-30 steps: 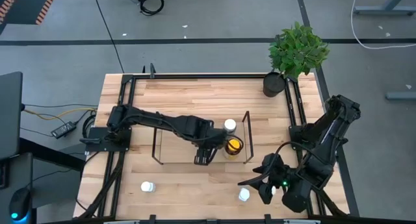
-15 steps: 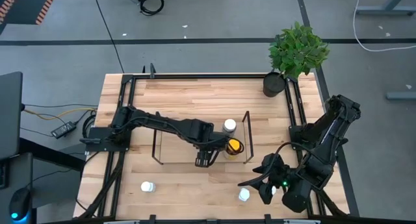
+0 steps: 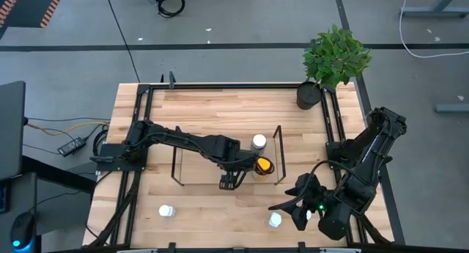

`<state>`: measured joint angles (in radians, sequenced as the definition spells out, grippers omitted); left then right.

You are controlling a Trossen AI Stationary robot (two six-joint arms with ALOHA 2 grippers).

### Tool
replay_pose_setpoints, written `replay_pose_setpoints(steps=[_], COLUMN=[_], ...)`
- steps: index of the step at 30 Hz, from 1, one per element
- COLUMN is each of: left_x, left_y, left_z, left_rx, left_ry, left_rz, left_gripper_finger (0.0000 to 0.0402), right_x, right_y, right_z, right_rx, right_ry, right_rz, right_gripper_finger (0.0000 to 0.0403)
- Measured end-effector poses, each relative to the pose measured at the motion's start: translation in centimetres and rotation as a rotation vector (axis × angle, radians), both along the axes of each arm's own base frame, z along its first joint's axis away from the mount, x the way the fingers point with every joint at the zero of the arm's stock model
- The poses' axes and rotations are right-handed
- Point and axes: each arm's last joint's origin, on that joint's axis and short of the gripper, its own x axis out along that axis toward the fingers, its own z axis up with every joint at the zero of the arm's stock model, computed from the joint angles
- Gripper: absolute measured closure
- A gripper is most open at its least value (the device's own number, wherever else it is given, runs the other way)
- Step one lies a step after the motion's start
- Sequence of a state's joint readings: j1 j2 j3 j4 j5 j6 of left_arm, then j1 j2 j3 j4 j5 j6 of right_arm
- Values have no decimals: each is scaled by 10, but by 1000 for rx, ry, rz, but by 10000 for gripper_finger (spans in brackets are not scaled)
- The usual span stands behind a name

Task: Pick and place medicine bottles onto shelf by color
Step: Put the white and blue medicine bottle on the shelf

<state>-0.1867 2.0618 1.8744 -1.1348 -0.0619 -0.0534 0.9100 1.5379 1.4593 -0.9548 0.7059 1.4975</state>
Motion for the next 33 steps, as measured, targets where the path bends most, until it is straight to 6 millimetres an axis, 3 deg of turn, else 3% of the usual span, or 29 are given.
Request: replay_pose_setpoints(steps=[7, 13, 18, 24, 33], left_x=[-24, -60, -86, -127, -193], left_y=[-1, -24, -67, -128, -198], left_z=[29, 64, 78, 77, 76], left_rx=[-21, -70, -107, -120, -188], left_ry=[24, 25, -2, 65, 94], left_rz=[99, 156, 95, 101, 271], left_gripper_finger=[63, 72, 76, 76, 77], right_x=[0, 0, 0, 0, 0], right_y=[0, 0, 0, 1, 1], right_z=[0, 0, 0, 0, 0], right_rx=[-8, -18, -21, -16, -82], right_ry=[1, 2, 3, -2, 6], right_rz=[7, 16, 18, 22, 79], right_gripper_finger=[109, 109, 109, 109, 109])
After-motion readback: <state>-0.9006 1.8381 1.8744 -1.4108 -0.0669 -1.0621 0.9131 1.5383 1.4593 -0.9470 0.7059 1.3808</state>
